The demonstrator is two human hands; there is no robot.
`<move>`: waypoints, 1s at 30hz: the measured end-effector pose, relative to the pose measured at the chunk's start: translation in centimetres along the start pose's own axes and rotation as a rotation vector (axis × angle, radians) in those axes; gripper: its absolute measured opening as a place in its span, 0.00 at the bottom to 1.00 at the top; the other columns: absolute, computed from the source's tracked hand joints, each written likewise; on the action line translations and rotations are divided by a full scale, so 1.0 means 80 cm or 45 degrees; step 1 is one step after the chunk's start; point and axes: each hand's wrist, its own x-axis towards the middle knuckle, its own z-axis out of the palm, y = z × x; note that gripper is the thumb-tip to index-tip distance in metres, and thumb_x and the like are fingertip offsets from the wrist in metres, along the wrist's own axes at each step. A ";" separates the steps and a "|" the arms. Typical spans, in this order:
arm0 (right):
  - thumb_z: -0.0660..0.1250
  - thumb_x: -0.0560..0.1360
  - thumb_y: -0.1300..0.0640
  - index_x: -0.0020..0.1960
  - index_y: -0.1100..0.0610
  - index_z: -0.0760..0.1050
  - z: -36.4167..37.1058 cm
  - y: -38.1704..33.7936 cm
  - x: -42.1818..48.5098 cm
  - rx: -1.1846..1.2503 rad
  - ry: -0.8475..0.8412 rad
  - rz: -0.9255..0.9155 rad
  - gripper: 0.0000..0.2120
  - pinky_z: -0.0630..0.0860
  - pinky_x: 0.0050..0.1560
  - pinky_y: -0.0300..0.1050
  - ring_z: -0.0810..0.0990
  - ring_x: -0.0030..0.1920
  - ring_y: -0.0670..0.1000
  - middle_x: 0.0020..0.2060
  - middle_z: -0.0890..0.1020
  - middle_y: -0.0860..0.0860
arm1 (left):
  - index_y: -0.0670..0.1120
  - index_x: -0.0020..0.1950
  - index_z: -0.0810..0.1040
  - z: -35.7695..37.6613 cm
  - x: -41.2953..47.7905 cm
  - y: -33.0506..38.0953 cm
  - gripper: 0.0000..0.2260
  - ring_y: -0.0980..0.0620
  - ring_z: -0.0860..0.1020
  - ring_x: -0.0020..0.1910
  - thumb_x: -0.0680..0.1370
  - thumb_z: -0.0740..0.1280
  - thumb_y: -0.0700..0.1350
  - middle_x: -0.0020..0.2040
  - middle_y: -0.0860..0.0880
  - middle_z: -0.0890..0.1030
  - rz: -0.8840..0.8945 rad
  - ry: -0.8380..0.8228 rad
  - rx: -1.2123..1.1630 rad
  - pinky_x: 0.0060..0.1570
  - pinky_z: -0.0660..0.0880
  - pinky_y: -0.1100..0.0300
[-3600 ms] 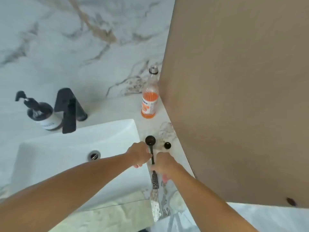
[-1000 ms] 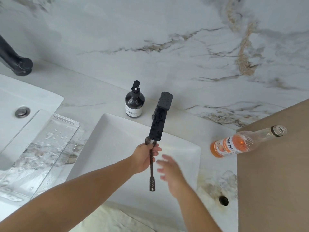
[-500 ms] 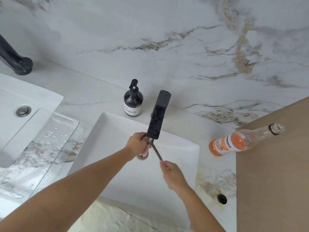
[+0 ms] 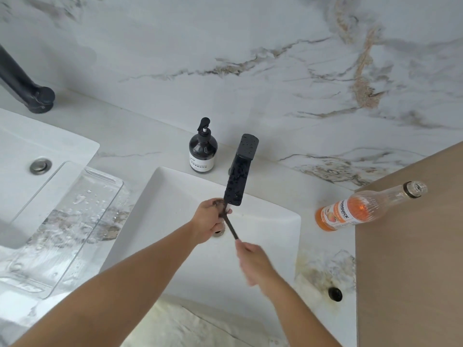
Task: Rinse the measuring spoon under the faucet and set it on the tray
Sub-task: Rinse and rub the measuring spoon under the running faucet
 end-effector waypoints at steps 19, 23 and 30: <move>0.55 0.81 0.43 0.31 0.52 0.63 0.016 -0.010 -0.011 0.005 -0.114 -0.003 0.22 0.59 0.24 0.37 0.63 0.19 0.49 0.21 0.65 0.47 | 0.40 0.47 0.76 -0.018 0.000 0.007 0.13 0.52 0.60 0.23 0.81 0.52 0.31 0.36 0.42 0.78 0.014 0.070 0.191 0.20 0.55 0.66; 0.57 0.78 0.37 0.31 0.52 0.66 -0.066 0.002 0.009 -0.814 0.368 -0.177 0.23 0.70 0.36 0.46 0.76 0.37 0.54 0.30 0.75 0.48 | 0.42 0.43 0.75 -0.022 -0.015 0.003 0.19 0.53 0.63 0.20 0.78 0.49 0.26 0.30 0.45 0.76 -0.019 -0.117 0.517 0.23 0.58 0.67; 0.56 0.80 0.38 0.31 0.52 0.63 0.065 0.020 -0.016 0.497 -0.173 0.308 0.24 0.60 0.27 0.40 0.61 0.23 0.51 0.23 0.63 0.47 | 0.43 0.50 0.74 0.002 -0.002 0.000 0.10 0.54 0.62 0.22 0.83 0.55 0.35 0.42 0.44 0.79 -0.042 -0.036 0.157 0.19 0.52 0.64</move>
